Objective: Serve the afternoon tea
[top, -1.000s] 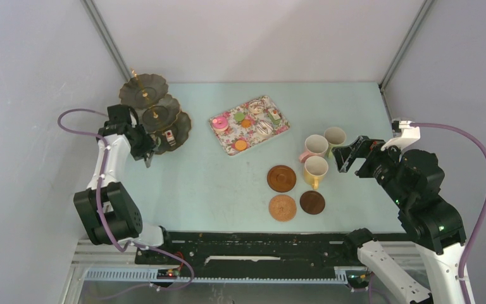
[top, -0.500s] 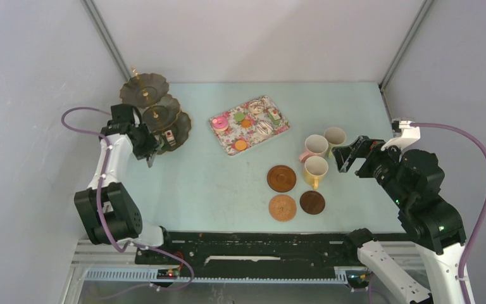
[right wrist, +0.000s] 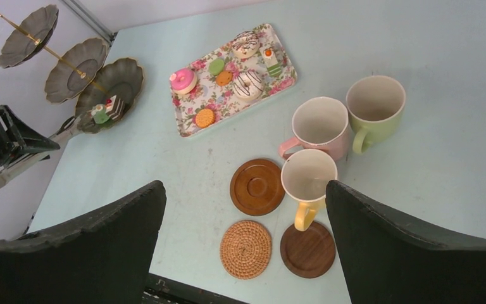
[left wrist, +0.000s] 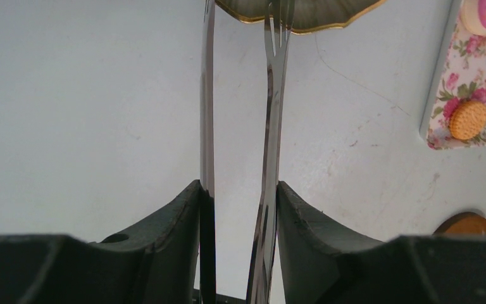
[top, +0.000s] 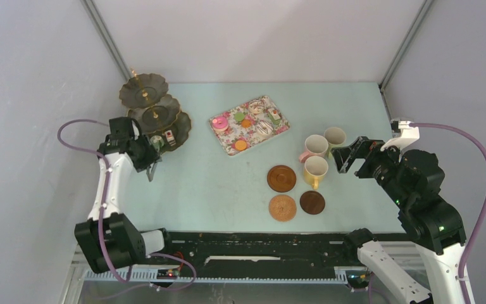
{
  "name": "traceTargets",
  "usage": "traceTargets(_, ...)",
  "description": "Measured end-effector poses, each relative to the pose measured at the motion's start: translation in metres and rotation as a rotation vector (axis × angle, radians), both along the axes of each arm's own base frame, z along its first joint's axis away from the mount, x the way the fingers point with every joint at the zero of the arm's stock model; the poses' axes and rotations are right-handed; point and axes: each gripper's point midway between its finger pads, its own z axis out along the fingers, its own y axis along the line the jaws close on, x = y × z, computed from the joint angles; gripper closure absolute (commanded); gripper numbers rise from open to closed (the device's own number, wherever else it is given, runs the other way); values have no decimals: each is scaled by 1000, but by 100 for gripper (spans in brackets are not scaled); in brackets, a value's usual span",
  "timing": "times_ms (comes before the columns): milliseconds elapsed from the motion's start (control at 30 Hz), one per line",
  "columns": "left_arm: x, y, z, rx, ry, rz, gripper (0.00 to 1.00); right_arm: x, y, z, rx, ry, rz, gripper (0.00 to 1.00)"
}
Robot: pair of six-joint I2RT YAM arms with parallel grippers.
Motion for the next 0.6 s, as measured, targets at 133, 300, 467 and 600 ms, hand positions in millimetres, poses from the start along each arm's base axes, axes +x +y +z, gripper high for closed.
traceTargets(133, -11, -7, 11, -10, -36, -5, 54, 0, 1, 0, 1, 0, 4, 0)
traceTargets(300, -19, -25, 23, -19, -76, -49, 54, -3, 6, 0, 13, 4, 28, 0)
traceTargets(467, -29, -81, 30, -64, -122, -196, 54, -3, 6, 0, 17, 6, 29, 0)
traceTargets(600, -32, -141, 34, -137, -151, -343, 54, -2, 3, 0, 12, 3, 10, 0)
